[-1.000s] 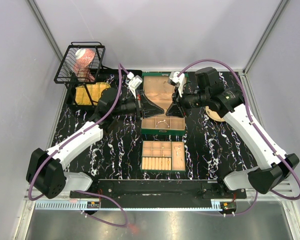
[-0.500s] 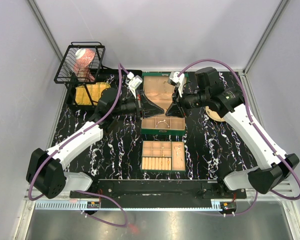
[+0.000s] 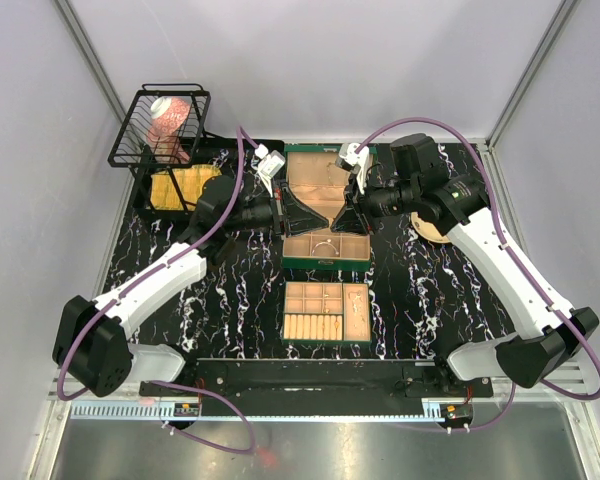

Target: Organize the mixed jewelry

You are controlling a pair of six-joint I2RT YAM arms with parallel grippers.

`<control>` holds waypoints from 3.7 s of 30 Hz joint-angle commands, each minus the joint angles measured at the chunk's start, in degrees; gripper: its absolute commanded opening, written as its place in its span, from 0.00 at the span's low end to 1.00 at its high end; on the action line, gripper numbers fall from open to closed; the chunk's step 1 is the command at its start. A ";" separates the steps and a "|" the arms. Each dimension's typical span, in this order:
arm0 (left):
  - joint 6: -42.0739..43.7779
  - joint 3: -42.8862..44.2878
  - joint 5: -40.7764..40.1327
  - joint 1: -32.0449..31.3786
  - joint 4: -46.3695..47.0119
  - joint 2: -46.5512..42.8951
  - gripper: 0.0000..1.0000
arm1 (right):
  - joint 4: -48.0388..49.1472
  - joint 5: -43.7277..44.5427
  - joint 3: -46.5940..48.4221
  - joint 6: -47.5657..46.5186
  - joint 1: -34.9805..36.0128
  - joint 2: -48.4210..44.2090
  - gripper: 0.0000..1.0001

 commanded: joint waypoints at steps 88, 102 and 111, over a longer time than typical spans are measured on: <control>47.40 18.54 7.13 -2.42 -33.24 1.99 0.40 | -4.02 0.93 0.73 -2.85 3.78 1.72 0.00; 46.08 18.80 7.22 -2.69 -32.80 2.69 0.26 | -3.94 1.20 0.82 -2.85 3.78 1.63 0.00; 45.38 18.80 7.48 -2.95 -32.71 3.04 0.18 | -3.94 1.37 0.73 -2.94 3.78 1.55 0.00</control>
